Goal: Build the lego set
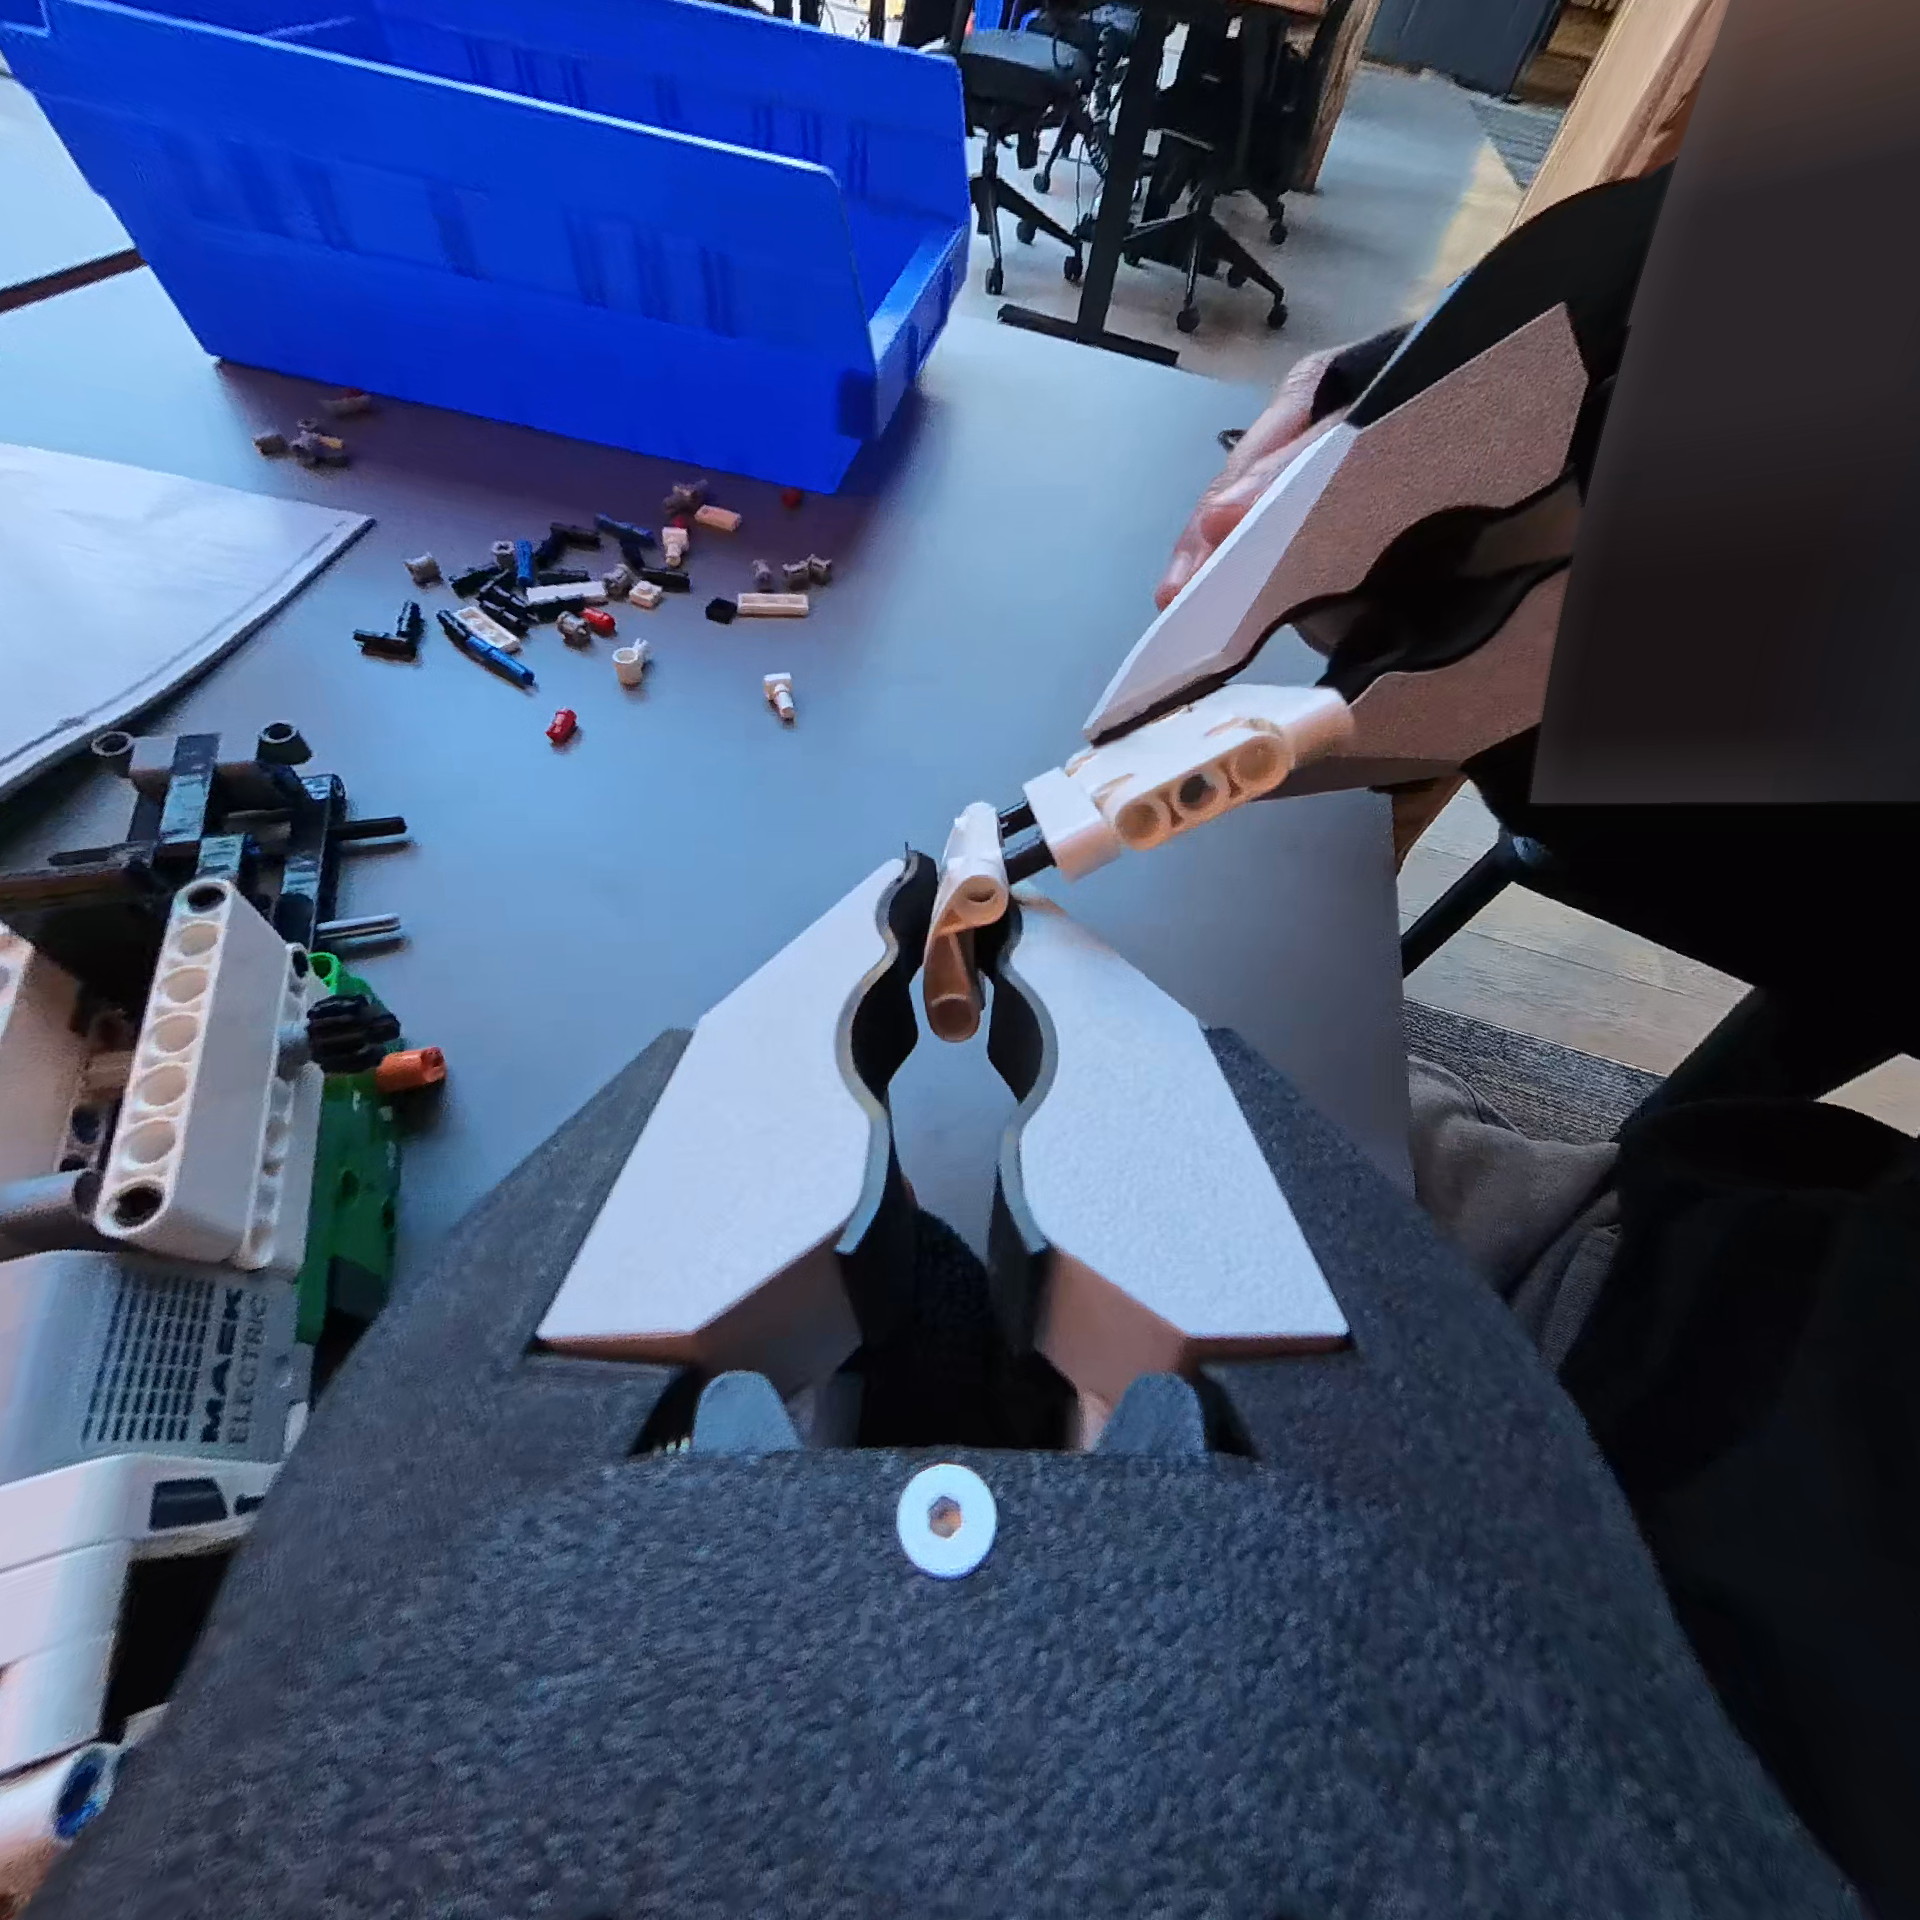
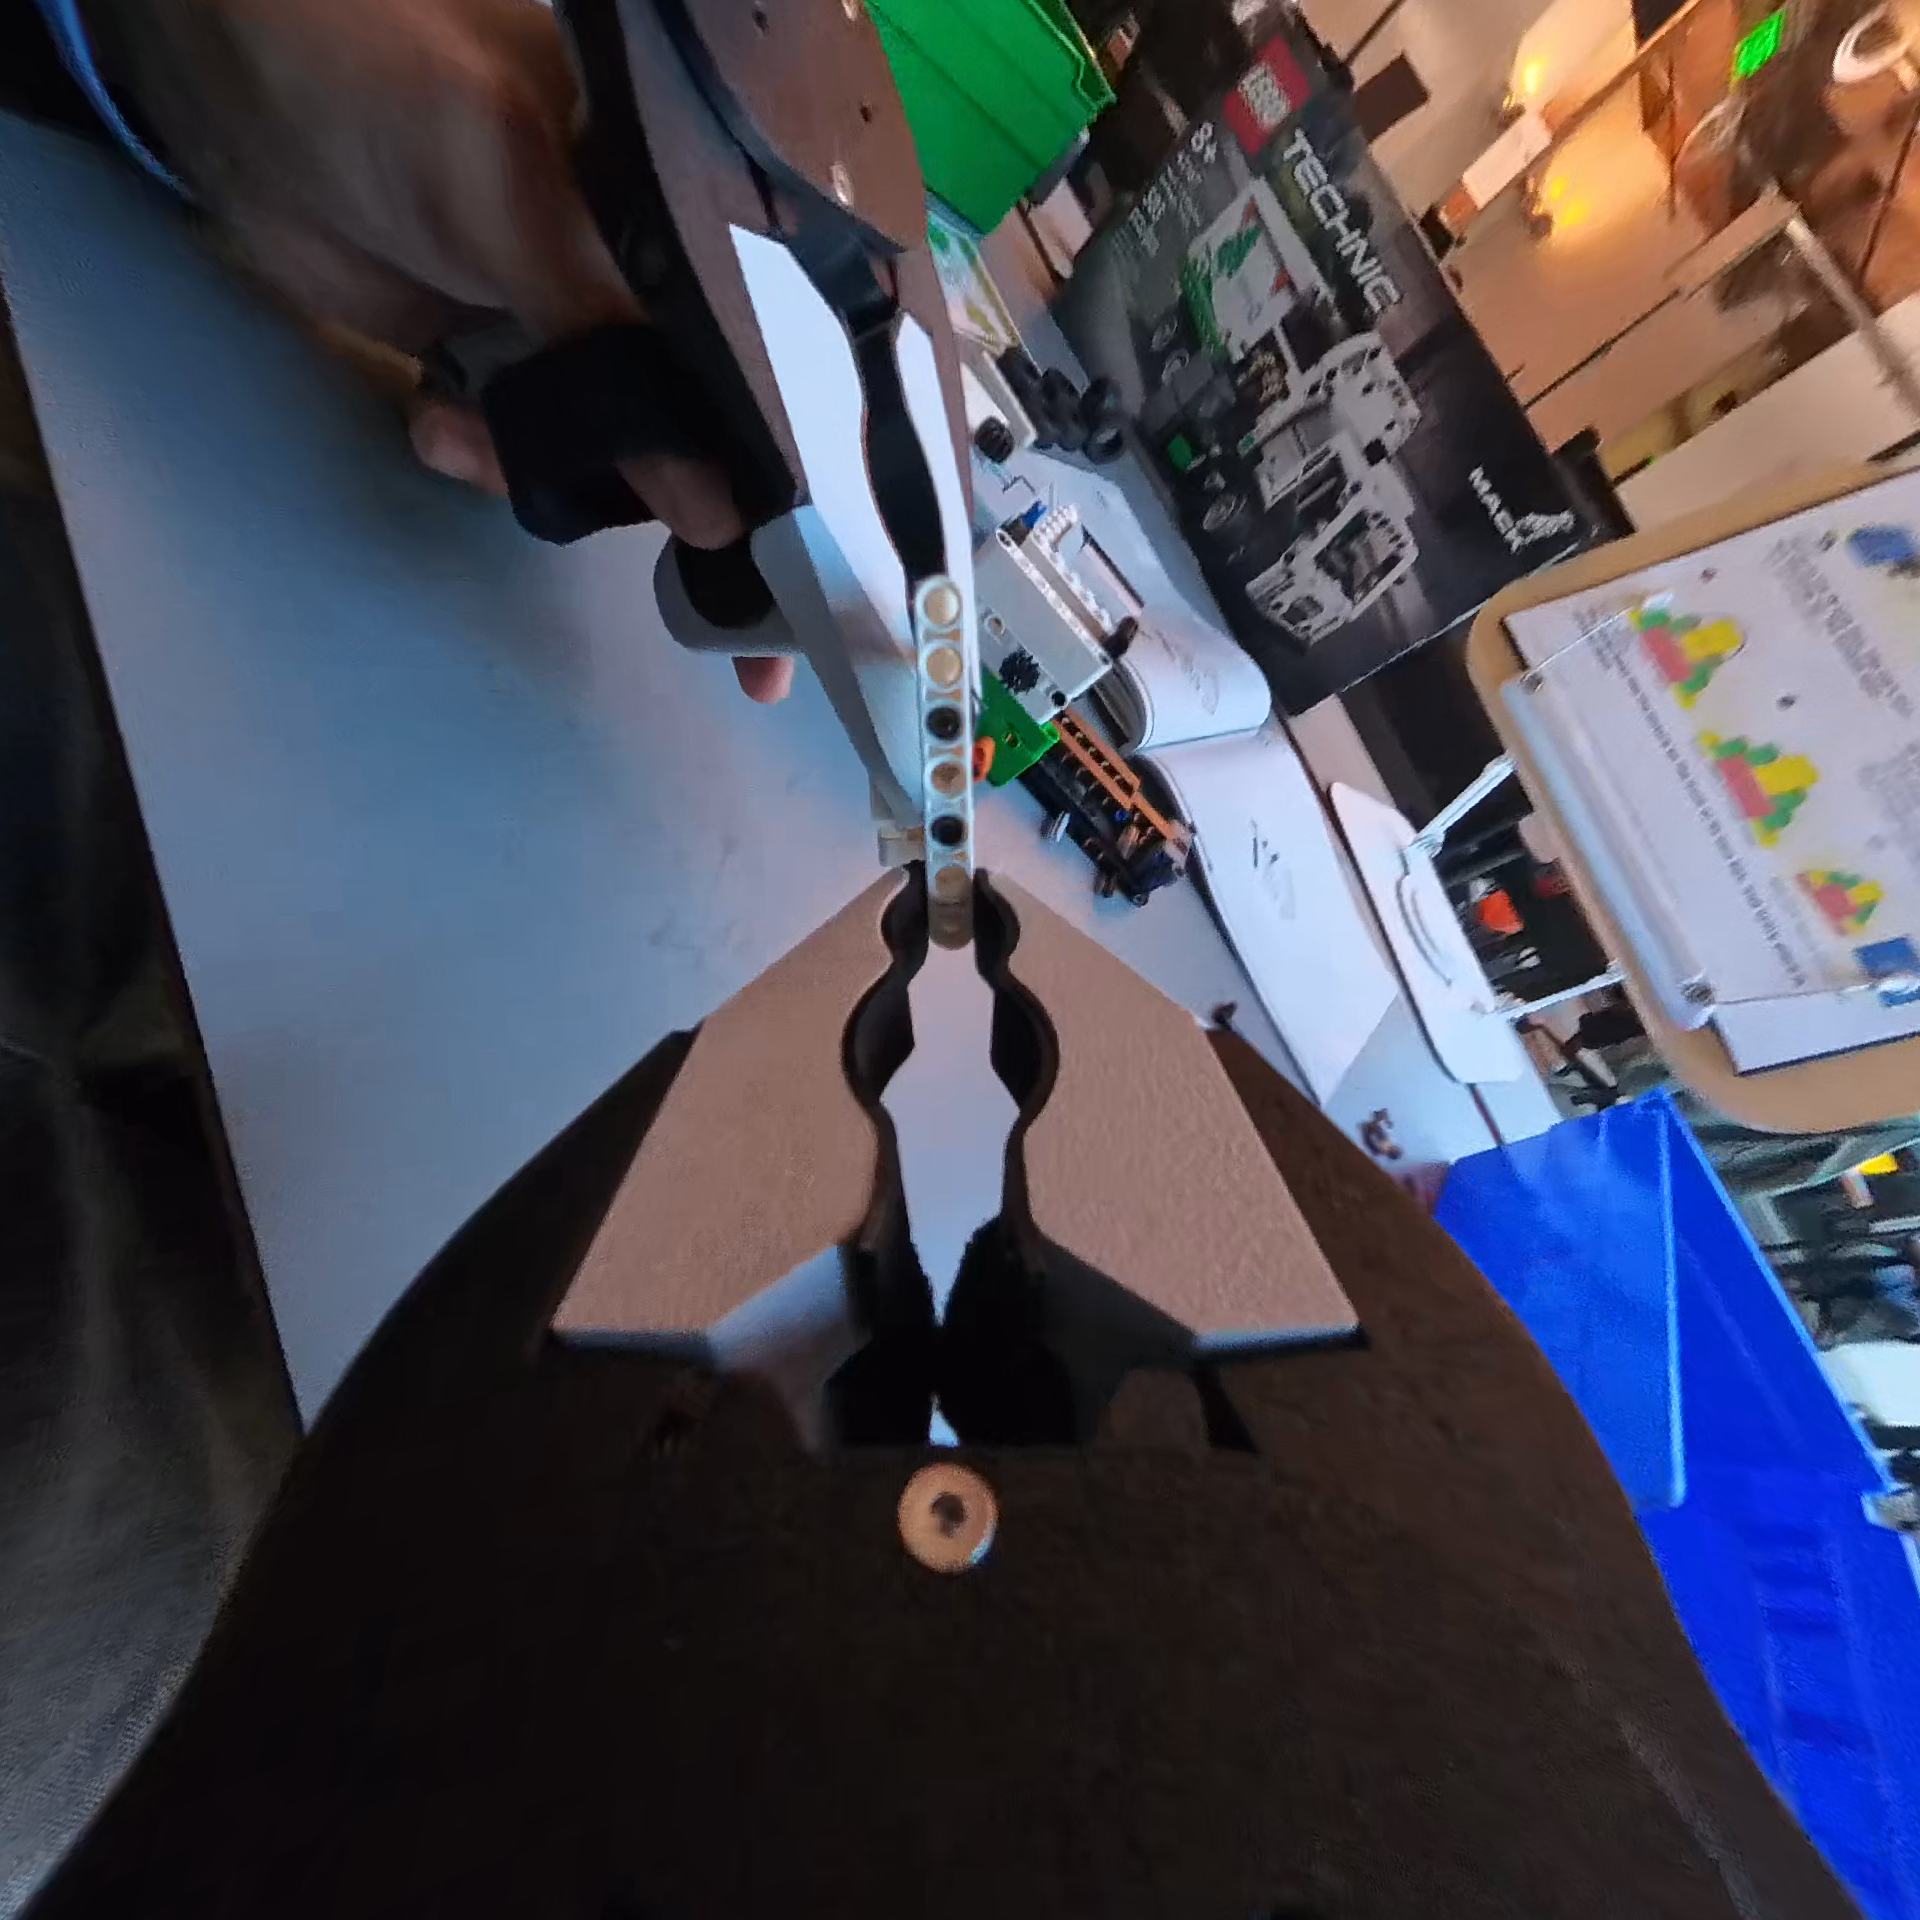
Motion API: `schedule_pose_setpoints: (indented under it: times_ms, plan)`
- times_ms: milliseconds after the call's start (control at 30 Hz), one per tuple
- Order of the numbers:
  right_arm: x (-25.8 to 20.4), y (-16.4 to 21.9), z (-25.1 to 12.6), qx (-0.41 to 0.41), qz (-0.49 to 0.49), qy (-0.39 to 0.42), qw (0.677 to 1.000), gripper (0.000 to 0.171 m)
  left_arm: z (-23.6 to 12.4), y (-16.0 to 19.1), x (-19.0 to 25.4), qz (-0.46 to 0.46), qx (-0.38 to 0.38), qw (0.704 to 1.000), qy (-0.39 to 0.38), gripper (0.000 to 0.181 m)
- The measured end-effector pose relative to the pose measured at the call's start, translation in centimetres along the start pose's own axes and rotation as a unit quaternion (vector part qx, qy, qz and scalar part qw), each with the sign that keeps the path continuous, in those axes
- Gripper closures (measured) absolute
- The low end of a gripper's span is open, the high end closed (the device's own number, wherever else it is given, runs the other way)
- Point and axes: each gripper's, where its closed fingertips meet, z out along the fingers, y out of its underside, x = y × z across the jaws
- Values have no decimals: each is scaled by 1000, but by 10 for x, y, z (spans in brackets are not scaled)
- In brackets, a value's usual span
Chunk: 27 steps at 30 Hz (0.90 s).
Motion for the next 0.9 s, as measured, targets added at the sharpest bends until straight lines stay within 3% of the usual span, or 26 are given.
schedule_pose_setpoints:
  times_ms: [900]
  plan:
    - [-3,0,7,-60,34,-19,997,164,9,14,-3,-30,-49,998,-6,175]
